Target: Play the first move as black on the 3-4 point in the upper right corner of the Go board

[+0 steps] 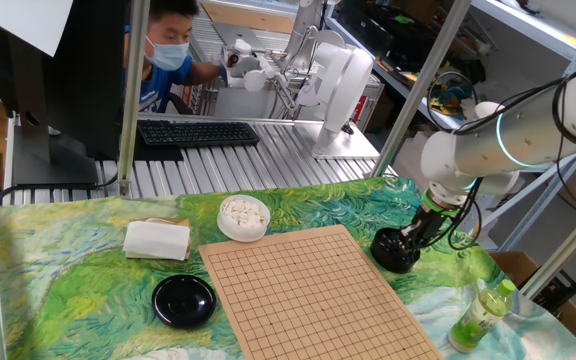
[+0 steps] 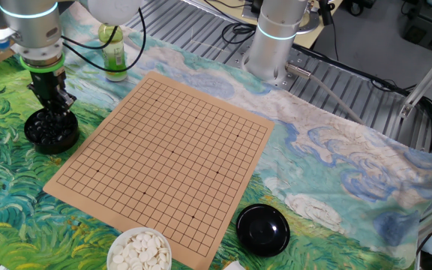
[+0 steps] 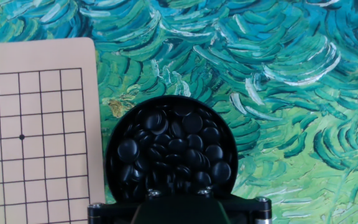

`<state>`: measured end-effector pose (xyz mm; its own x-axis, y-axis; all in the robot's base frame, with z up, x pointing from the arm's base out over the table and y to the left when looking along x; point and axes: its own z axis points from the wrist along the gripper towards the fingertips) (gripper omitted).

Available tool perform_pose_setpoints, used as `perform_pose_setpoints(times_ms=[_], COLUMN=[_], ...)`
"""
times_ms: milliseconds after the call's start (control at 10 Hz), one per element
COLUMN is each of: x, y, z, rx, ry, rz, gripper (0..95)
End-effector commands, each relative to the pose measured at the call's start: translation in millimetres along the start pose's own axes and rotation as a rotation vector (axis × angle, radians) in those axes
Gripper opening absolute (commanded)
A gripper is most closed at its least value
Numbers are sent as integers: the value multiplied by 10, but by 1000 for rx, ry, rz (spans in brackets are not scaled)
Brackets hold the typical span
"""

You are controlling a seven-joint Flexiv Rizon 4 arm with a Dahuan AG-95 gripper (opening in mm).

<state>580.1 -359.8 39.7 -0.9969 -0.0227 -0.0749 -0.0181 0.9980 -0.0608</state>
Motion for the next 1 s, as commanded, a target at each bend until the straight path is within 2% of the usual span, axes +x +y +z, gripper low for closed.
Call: perform_pose_setpoints(times_ms=[100,300,700,1000], x=[3,-65,-315,-365], y=[0,-9,-55,-70], z=[-6,-19,-85,-97], rx=[2,0,5,10], ry=[2,-1,0,-2], rz=[8,1,-41,-54], gripper=[190,190,190,190])
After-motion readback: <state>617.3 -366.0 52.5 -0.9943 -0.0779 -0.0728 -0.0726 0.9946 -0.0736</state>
